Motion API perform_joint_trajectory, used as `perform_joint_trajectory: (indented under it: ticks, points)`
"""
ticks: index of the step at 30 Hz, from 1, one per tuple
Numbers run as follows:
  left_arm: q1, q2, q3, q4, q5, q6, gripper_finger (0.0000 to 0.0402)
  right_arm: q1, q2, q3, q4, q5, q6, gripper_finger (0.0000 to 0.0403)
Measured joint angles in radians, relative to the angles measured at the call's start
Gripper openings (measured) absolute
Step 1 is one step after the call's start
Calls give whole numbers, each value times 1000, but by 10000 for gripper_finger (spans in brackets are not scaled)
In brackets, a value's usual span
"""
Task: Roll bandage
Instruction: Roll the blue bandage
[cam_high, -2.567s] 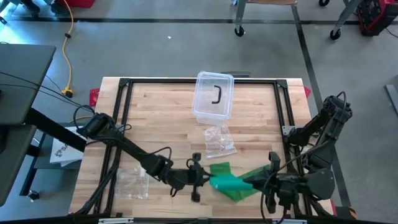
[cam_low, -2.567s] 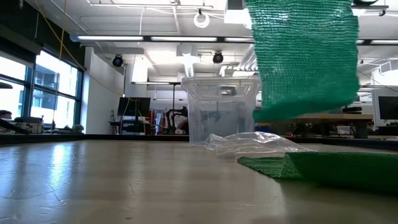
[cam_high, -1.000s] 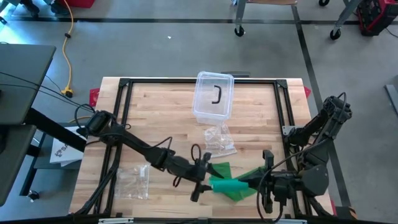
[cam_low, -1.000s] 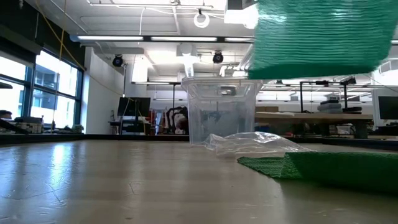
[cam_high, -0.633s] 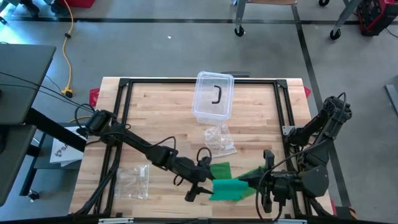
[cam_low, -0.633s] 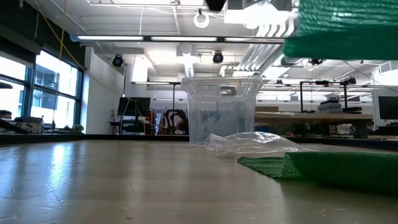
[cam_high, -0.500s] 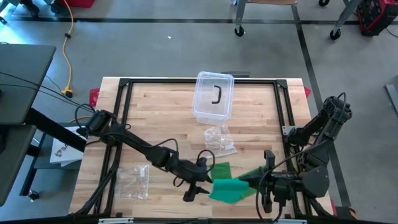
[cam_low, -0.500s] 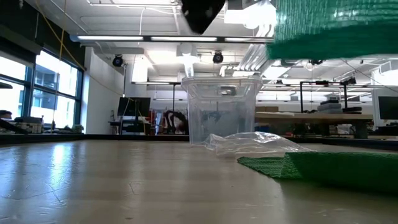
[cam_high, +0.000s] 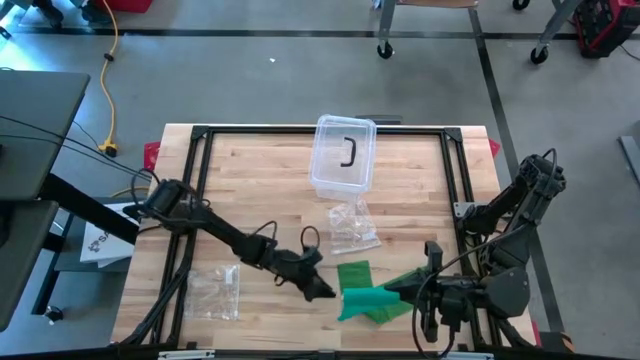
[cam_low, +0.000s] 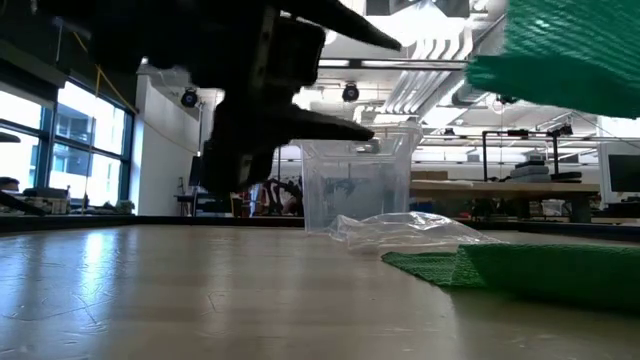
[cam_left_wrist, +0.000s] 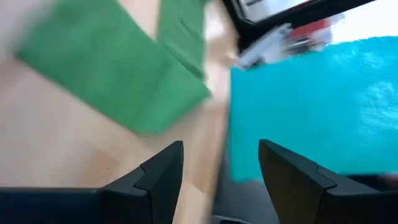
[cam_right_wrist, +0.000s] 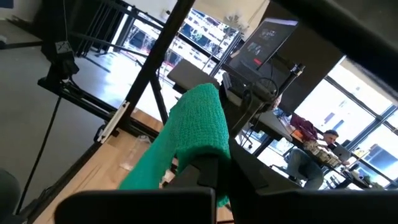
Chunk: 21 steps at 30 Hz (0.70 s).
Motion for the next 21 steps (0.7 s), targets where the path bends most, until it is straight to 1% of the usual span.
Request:
perform_joint_trajectory:
  ticks: [3, 6, 9, 12, 15, 17, 21]
  points:
    - [-30, 63, -11, 155, 14, -149, 200, 0, 0, 0, 8, 0, -13, 4]
    - [-57, 123, 13, 209, 18, -228, 200, -2, 0, 0, 13, -4, -28, 4]
    - [-64, 133, 47, 197, 18, -258, 200, -5, 0, 0, 22, -19, -47, 4]
    - [-57, 129, 79, 108, 17, -274, 200, -9, 0, 0, 46, -37, -77, 4]
    - [-47, 130, 120, 20, 49, -284, 200, -9, 0, 0, 92, -38, -147, 4]
    - [-40, 129, 133, 17, 65, -283, 200, -8, 0, 0, 116, -38, -179, 4]
    - [-30, 129, 131, 51, 60, -278, 200, -8, 0, 0, 137, -38, -213, 4]
